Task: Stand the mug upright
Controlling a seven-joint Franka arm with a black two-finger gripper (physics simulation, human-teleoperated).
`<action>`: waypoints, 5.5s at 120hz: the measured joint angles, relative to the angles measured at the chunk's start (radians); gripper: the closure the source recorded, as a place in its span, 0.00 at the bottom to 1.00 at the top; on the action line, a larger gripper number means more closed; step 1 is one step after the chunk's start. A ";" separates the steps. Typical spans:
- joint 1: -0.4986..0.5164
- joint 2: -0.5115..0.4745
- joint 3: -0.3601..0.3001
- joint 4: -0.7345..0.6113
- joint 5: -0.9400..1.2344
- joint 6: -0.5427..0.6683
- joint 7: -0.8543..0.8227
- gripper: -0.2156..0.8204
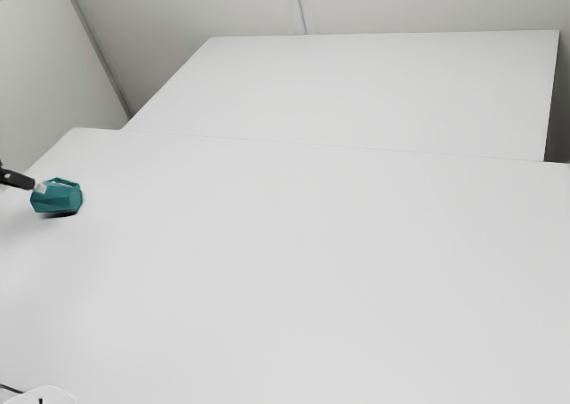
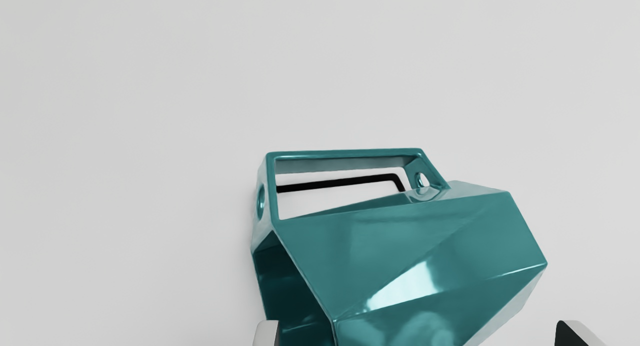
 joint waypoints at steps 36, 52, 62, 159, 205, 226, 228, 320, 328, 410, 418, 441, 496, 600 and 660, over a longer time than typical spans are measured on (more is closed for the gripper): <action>0.023 0.047 -0.020 0.015 -0.031 0.012 0.019 0.21; 0.040 0.052 -0.042 0.015 -0.037 -0.015 0.021 0.21; 0.045 0.051 -0.049 0.015 -0.043 -0.040 0.019 0.21; 0.119 0.047 -0.147 0.022 -0.067 -0.213 0.011 0.81; 0.127 0.032 -0.170 0.020 -0.076 -0.257 0.009 0.95; 0.127 -0.010 -0.174 0.006 -0.068 -0.258 0.008 0.96; 0.126 -0.014 -0.174 0.005 -0.068 -0.257 0.008 0.96; 0.131 -0.621 -0.404 -0.826 -0.002 0.198 0.016 0.97; 0.134 -0.666 -0.438 -0.892 -0.007 0.255 0.017 0.97; 0.049 -0.949 -0.784 -1.264 -0.243 0.618 0.012 0.97; 0.048 -0.956 -0.804 -1.280 -0.259 0.639 0.012 0.97; 0.117 -1.023 -0.834 -1.352 -0.303 0.679 0.011 0.97; -0.036 -1.180 -0.814 -1.492 -0.406 0.715 -0.010 0.97; -0.191 -1.096 -0.829 -1.570 -0.511 0.950 -0.020 0.97; -0.194 -1.040 -0.878 -1.580 -0.518 1.083 -0.023 0.97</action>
